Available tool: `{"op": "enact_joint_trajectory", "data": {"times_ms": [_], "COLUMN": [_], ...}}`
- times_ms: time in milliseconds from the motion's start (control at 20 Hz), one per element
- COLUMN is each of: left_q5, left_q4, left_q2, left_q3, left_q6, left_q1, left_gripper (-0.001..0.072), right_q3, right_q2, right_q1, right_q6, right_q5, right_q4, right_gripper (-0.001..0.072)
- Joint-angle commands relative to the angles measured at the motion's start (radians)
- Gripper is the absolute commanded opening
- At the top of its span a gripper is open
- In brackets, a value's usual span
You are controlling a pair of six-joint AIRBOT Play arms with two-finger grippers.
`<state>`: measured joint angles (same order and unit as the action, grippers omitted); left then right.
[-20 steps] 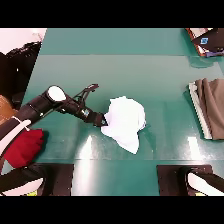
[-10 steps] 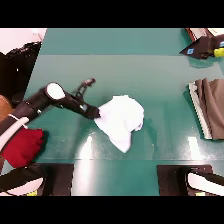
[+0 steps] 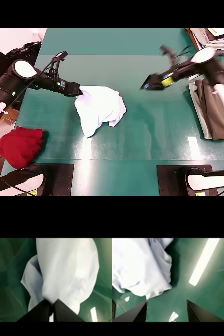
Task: Fold the shirts.
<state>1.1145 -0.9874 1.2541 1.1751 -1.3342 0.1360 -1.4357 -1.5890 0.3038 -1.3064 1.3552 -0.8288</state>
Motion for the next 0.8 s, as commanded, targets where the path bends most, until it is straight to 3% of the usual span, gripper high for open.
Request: {"op": "enact_joint_trajectory", "data": {"times_ms": [0, 100, 250, 400, 450, 750], "left_q5": [0.005, 0.005, 0.005, 0.013, 0.024, 0.076], "left_q4": [-0.01, -0.01, -0.01, -0.008, -0.008, -0.009], "left_q2": [0.0, 0.0, 0.0, 0.0, 0.0, -0.073], "left_q3": [0.01, 0.01, 0.01, 0.01, 0.01, 0.139], "left_q6": [-0.002, -0.001, -0.001, -0.002, -0.002, -0.002], "left_q1": [-0.014, -0.014, -0.014, -0.014, -0.014, -0.014], "left_gripper": [0.0024, 0.0024, 0.0024, 0.0024, 0.0024, 0.0023], "right_q3": [0.066, 0.058, 0.005, -0.035, -0.051, -0.186], "right_q2": [-0.132, -0.187, -0.246, -0.256, -0.256, -0.089], "right_q1": [0.114, 0.161, 0.212, 0.222, 0.218, 0.148], "right_q6": [0.069, 0.097, 0.097, 0.098, 0.121, 0.116], "right_q5": [-0.082, -0.113, -0.118, -0.159, -0.159, -0.143], "right_q4": [0.126, 0.195, 0.173, 0.171, 0.171, 0.035], "right_gripper": [0.0556, 0.0553, 0.0545, 0.0257, 0.0039, 0.0011]}}
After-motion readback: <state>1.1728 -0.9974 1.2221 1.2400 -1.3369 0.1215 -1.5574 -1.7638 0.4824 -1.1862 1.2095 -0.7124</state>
